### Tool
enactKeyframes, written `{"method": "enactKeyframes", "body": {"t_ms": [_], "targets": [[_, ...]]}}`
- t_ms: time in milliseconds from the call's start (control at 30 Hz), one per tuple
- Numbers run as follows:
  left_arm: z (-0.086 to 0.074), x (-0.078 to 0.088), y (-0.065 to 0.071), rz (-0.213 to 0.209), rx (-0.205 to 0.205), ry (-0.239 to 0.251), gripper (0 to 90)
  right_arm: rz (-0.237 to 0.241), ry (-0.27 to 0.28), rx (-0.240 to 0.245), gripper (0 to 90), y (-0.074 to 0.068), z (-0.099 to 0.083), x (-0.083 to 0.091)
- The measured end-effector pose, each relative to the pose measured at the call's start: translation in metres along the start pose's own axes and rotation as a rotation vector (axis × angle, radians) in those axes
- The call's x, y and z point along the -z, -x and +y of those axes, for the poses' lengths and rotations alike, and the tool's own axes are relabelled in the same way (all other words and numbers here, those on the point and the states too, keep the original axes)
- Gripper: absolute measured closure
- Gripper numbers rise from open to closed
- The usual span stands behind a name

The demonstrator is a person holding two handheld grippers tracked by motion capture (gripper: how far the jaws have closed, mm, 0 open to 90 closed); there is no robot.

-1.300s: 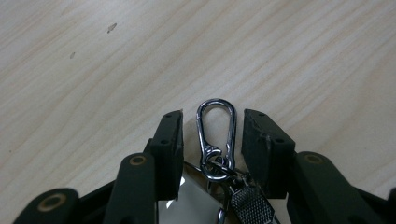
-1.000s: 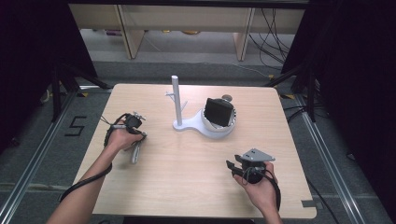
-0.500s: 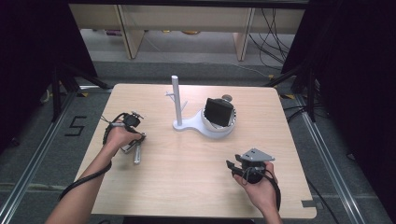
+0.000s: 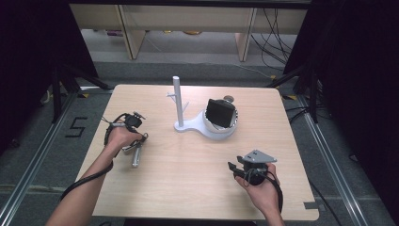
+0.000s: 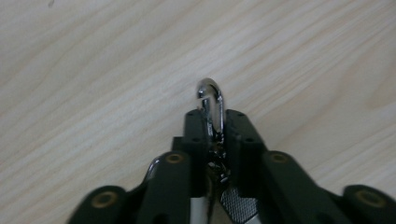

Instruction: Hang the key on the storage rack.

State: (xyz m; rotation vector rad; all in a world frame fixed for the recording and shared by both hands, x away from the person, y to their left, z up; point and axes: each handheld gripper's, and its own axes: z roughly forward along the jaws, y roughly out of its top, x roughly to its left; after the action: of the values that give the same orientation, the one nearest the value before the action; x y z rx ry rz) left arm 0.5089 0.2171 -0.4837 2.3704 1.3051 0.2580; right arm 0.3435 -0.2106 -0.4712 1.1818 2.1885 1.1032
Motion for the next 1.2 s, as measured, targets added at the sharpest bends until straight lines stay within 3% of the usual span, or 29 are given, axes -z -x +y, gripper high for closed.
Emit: {"method": "enactKeyframes", "body": {"t_ms": [33, 167, 267, 333, 500, 600, 667, 700, 800, 933, 967, 1000, 1033, 1100, 1200], "targets": [[-0.002, -0.001, 0.002, 0.005, -0.030, 0.010, 83.7, -0.001, 0.000, -0.001, 55.9, 0.000, 0.000, 0.000], [-0.006, -0.002, 0.001, -0.004, -0.022, 0.038, 83.7, -0.002, -0.004, -0.001, 55.7, 0.000, 0.000, -0.001], [-0.008, -0.003, -0.002, -0.028, -0.037, 0.014, 83.7, 0.008, -0.008, -0.018, 55.3, -0.002, -0.001, -0.002], [-0.008, -0.004, -0.003, -0.042, -0.036, 0.020, 83.4, 0.001, -0.009, 0.000, 55.2, -0.001, -0.002, -0.002], [-0.007, -0.005, -0.005, -0.055, -0.029, 0.024, 83.5, 0.005, -0.013, -0.007, 55.0, -0.002, -0.002, -0.003], [-0.007, -0.005, -0.004, -0.041, -0.043, 0.026, 84.0, 0.005, -0.014, -0.008, 54.6, -0.002, -0.002, -0.003], [-0.007, -0.005, -0.003, -0.047, -0.061, 0.026, 84.1, 0.002, -0.011, -0.003, 54.4, -0.001, -0.002, -0.003], [-0.009, -0.005, -0.002, -0.072, -0.066, 0.039, 84.2, 0.010, -0.018, -0.018, 54.4, -0.001, -0.002, -0.002], [-0.012, -0.004, -0.001, -0.061, -0.077, 0.050, 84.3, 0.003, -0.011, -0.008, 54.4, 0.000, -0.003, -0.003], [-0.016, 0.004, 0.000, -0.073, -0.067, 0.124, 84.4, 0.002, -0.010, -0.009, 54.4, 0.000, -0.003, -0.003], [-0.016, 0.004, 0.000, -0.073, -0.067, 0.124, 84.4, 0.002, -0.010, -0.009, 54.4, 0.000, -0.003, -0.003], [-0.018, 0.006, 0.000, -0.072, -0.057, 0.161, 84.4, 0.003, -0.018, -0.039, 54.3, -0.002, -0.003, -0.002], [-0.020, 0.010, 0.001, -0.078, -0.060, 0.186, 84.4, -0.003, -0.010, -0.016, 54.3, 0.000, -0.003, -0.002], [-0.022, 0.011, 0.002, -0.083, -0.054, 0.202, 84.4, -0.004, -0.010, -0.012, 54.4, 0.001, -0.003, -0.002], [-0.028, 0.015, 0.001, -0.109, -0.052, 0.273, 84.5, -0.006, -0.008, -0.011, 54.3, 0.001, -0.004, -0.002]]}}
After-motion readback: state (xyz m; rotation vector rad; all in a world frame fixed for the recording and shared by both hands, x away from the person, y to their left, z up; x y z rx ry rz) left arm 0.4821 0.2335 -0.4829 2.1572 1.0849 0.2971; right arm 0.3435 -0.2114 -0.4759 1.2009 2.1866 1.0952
